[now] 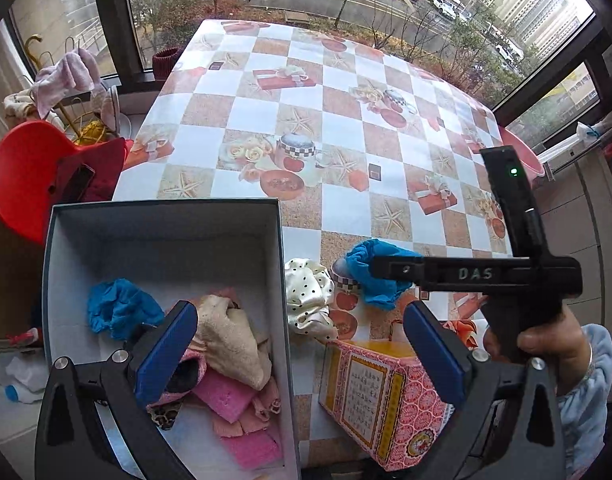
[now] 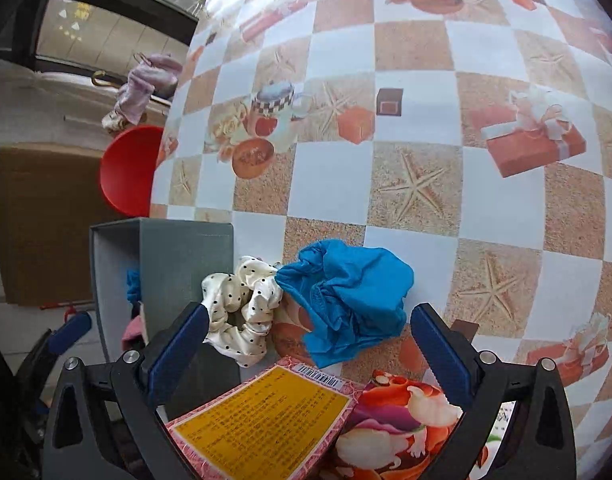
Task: Organize soft objects
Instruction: 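Withdraw both tools from the box toward the remaining items, then grasp the blue cloth with the right gripper while the left grasps the polka-dot scrunchie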
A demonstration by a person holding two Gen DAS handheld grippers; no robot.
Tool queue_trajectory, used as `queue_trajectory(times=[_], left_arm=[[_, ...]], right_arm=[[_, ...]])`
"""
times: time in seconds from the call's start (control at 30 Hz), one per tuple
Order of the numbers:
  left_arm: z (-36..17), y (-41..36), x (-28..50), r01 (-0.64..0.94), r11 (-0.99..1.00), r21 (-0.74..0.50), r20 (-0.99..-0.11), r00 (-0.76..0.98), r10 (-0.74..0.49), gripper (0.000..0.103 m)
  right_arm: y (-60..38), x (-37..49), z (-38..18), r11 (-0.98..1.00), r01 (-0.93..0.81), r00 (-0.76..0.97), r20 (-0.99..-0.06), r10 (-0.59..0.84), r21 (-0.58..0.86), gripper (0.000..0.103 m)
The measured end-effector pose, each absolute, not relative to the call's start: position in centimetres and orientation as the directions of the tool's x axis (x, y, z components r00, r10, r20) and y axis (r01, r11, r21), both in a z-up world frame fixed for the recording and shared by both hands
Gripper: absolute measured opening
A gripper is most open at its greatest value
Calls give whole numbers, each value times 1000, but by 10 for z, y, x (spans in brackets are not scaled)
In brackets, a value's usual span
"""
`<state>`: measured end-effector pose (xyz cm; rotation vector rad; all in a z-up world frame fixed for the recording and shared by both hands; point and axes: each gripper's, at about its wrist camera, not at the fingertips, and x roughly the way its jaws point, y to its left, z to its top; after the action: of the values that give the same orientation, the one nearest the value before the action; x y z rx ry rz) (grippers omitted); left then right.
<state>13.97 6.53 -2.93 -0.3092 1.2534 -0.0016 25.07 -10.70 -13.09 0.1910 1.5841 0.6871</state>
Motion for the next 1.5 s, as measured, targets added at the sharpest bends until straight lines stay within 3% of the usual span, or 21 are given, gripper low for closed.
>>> queue_trajectory(times=[0.07,0.1,0.17,0.2,0.23,0.33,0.57,0.87,1.07,1.2,1.37,1.5], left_arm=[[-31,65,148,-163,964,-212,-940,304,-156,103],[-32,63,152,-156,967,-202,-943,298,-149,103],[-33,58,162,-132,975,-180,-949,283,-137,103],[-34,54,167,-117,978,-170,-952,275,-132,103],[-35,49,172,-100,982,-160,-955,267,-128,103],[-42,33,188,-50,990,-131,-965,238,-115,103],[-79,-12,222,89,989,-119,-989,80,-126,103],[-146,-34,250,145,989,12,-981,-189,40,103],[-161,-43,248,215,971,107,-954,-252,161,103],[-163,-46,251,206,977,46,-948,-300,108,102],[-178,-53,256,248,967,55,-907,-392,152,102],[-178,-63,259,187,978,-94,-887,-463,4,102]], right_arm=[[-98,251,-144,807,-290,-190,-858,478,514,102],[-95,250,-149,807,-297,-206,-859,468,510,97],[-94,248,-160,809,-296,-236,-859,454,508,73],[-95,247,-165,808,-290,-253,-856,452,512,49],[-97,247,-170,803,-279,-270,-845,461,527,31],[-114,252,-174,777,-211,-275,-799,535,593,28],[-181,269,-148,779,-176,-118,-799,590,602,28],[-221,265,-142,711,-109,-103,-719,687,695,28],[-232,264,-136,668,-105,-98,-676,730,737,28],[-237,263,-136,646,-100,-100,-654,750,757,28],[-250,261,-136,632,-87,-92,-638,764,770,28],[-260,265,-139,629,-67,-77,-632,771,775,28]])
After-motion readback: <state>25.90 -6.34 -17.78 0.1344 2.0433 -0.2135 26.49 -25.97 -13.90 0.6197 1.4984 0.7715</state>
